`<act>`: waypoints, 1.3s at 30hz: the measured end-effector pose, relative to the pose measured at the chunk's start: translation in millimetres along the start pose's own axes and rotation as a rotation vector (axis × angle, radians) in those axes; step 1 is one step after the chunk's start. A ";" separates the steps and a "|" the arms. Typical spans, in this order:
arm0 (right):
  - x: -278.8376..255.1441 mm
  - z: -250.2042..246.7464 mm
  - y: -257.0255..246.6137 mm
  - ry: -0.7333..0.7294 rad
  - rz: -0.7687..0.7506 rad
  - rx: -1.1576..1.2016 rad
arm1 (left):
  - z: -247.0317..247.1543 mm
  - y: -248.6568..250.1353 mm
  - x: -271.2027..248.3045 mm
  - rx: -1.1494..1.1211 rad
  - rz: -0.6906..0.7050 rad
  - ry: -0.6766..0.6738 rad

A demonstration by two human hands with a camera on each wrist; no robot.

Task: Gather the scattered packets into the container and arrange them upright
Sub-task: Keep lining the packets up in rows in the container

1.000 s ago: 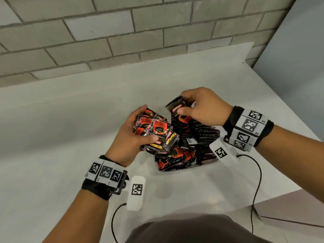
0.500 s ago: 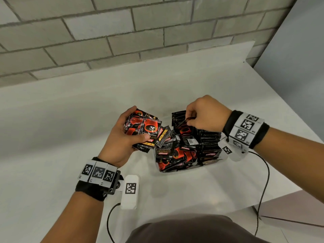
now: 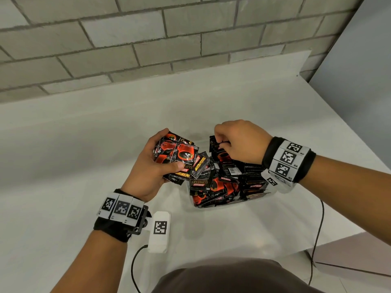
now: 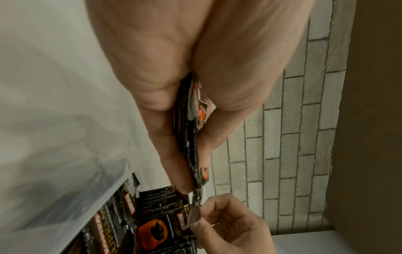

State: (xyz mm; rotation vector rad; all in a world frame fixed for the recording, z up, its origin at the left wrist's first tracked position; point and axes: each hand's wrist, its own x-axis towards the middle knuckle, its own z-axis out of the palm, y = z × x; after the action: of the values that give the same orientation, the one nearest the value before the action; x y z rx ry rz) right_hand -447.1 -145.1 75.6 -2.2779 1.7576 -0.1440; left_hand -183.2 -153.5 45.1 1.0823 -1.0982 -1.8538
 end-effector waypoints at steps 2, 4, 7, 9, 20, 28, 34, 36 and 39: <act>-1.4 0.5 2.7 -0.007 0.016 -0.033 | -0.6 -0.1 0.3 -0.001 -0.001 0.000; -2.7 2.4 4.9 0.003 0.025 -0.069 | -0.4 -0.3 0.6 -0.001 -0.001 -0.001; -0.8 4.7 9.3 0.013 0.031 -0.104 | 1.0 -1.3 0.8 0.008 0.001 -0.007; 1.9 4.0 14.9 0.026 0.061 -0.101 | 2.4 -1.5 1.1 0.012 0.003 -0.014; -7.9 -33.7 -15.9 0.025 -0.048 0.296 | 20.7 1.1 4.2 0.056 0.017 -0.074; -12.4 -30.1 -21.8 -0.171 0.012 0.512 | 27.7 -1.0 3.7 -0.010 -0.025 -0.124; -16.4 -24.9 -21.3 -0.108 0.103 0.830 | 27.9 -6.5 4.0 -0.109 -0.035 -0.118; -16.2 -21.6 -22.1 -0.096 0.136 0.878 | 30.5 -8.0 4.9 -0.112 -0.030 -0.124; -18.0 -21.2 -23.4 -0.041 0.142 0.872 | 32.1 -7.7 6.2 -0.121 -0.023 -0.120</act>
State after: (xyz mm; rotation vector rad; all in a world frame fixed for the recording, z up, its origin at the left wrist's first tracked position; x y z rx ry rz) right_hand -435.0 -125.4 103.6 -1.5069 1.4181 -0.6766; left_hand -215.9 -146.0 45.5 0.9288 -1.0294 -1.9977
